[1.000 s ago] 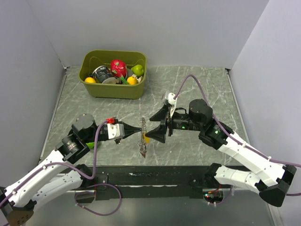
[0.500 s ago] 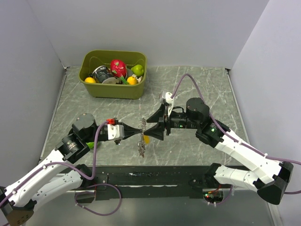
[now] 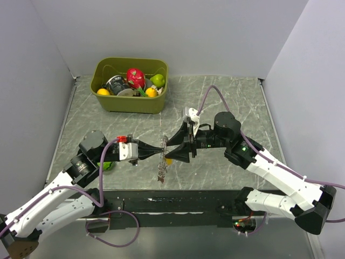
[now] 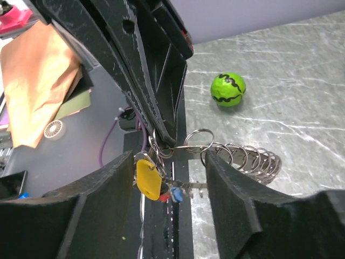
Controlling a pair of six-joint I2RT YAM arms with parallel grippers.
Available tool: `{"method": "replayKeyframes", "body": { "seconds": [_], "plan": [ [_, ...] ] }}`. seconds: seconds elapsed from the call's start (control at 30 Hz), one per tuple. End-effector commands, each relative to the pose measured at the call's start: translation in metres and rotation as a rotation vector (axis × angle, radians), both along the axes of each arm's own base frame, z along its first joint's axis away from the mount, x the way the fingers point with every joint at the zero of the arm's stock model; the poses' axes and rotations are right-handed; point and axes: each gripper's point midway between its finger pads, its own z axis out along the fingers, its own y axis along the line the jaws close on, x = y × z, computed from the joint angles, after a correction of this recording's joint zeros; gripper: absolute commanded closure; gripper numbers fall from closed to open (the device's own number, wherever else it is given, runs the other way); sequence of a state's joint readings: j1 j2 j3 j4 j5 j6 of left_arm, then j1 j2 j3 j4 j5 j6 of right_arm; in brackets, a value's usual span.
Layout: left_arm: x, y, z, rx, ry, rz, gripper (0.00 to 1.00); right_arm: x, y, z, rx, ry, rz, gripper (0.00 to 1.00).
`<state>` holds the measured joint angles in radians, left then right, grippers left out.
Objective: Put the keys on the keyring
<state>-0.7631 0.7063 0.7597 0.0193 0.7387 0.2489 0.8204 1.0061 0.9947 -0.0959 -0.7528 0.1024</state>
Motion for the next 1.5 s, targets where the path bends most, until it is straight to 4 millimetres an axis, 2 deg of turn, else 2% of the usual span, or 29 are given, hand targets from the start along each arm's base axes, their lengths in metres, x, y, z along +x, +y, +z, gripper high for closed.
{"method": "replayKeyframes", "body": {
  "seconds": [0.0, 0.27, 0.43, 0.53, 0.57, 0.73, 0.77, 0.87, 0.93, 1.07, 1.2, 1.47],
  "plan": [
    [-0.015, 0.0, 0.034, -0.098, -0.082, -0.067, 0.99, -0.005, -0.002, 0.024, 0.065, -0.073, 0.034, 0.55],
    [-0.013, 0.004, 0.039, -0.118, -0.093, -0.039, 0.99, 0.002, -0.01, 0.011, 0.016, -0.053, -0.044, 0.81],
    [-0.013, 0.003, 0.037, -0.104, -0.092, -0.043, 0.99, 0.004, -0.016, 0.021, 0.009, -0.089, -0.076, 0.79],
    [-0.011, 0.003, 0.037, -0.104, -0.09, -0.038, 0.99, 0.006, -0.016, 0.023, 0.006, -0.1, -0.082, 0.7],
    [-0.011, 0.002, 0.037, -0.105, -0.09, -0.038, 0.99, 0.006, -0.016, 0.023, 0.006, -0.1, -0.081, 0.62],
    [-0.009, 0.002, 0.035, -0.099, -0.088, -0.028, 0.99, 0.008, -0.018, 0.022, 0.004, -0.094, -0.103, 0.37],
    [-0.008, 0.003, 0.034, -0.097, -0.087, -0.022, 0.99, 0.008, -0.019, 0.022, 0.007, -0.095, -0.112, 0.29],
    [-0.006, 0.003, 0.033, -0.094, -0.089, -0.01, 0.99, 0.006, -0.023, 0.023, 0.014, -0.095, -0.121, 0.16],
    [-0.005, 0.003, 0.032, -0.091, -0.088, -0.005, 0.99, 0.004, -0.024, 0.022, 0.012, -0.087, -0.118, 0.12],
    [-0.004, 0.004, 0.033, -0.094, -0.093, 0.003, 0.99, -0.003, -0.025, 0.02, 0.008, -0.061, -0.091, 0.09],
    [-0.004, 0.004, 0.034, -0.099, -0.097, 0.003, 0.99, -0.008, -0.021, 0.007, -0.011, -0.006, -0.052, 0.1],
    [-0.006, 0.004, 0.038, -0.107, -0.105, -0.007, 0.99, -0.008, -0.01, -0.009, 0.0, 0.053, -0.015, 0.12]
  ]
}}
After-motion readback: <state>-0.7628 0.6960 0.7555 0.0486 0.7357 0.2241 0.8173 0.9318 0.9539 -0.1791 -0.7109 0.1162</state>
